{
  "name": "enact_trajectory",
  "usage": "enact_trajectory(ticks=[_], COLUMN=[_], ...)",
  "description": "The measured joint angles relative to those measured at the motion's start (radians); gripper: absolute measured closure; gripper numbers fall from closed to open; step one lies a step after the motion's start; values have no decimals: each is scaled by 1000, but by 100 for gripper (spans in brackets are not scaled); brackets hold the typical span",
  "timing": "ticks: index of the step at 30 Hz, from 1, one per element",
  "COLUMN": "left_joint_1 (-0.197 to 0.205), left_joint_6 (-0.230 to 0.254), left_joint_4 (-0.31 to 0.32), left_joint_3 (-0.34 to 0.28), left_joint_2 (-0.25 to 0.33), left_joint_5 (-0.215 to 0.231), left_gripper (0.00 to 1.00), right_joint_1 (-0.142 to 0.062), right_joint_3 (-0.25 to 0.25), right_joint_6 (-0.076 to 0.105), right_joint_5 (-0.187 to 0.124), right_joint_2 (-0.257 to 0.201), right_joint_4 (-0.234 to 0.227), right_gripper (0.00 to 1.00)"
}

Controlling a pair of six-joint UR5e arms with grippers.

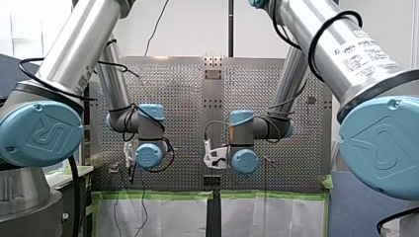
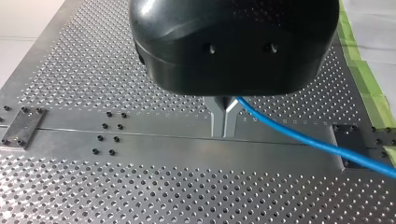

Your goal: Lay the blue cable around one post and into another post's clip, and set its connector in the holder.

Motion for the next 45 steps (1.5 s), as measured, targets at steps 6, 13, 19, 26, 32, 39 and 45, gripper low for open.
enact_trajectory(ticks=[6,13,19,26,32,39,45], left_joint_1=[0,-36,-94,-128,-130,-125,-115], left_joint_6=[0,16,20,20,20,6,-29], left_joint_4=[0,-36,-94,-165,-190,-183,-183], left_joint_3=[0,34,49,50,51,54,60], left_joint_2=[0,34,51,52,52,51,104], left_joint_5=[0,-36,-79,-86,-86,-90,-95], left_gripper=[100,100,100,100,100,100,100], right_joint_1=[0,0,0,0,0,8,35], right_joint_3=[0,0,0,0,0,7,16], right_joint_6=[0,0,0,0,0,7,56], right_joint_5=[0,0,0,0,0,7,50], right_joint_2=[1,1,1,1,1,-6,-56], right_joint_4=[0,0,0,0,0,7,57], right_gripper=[100,100,100,100,100,100,100])
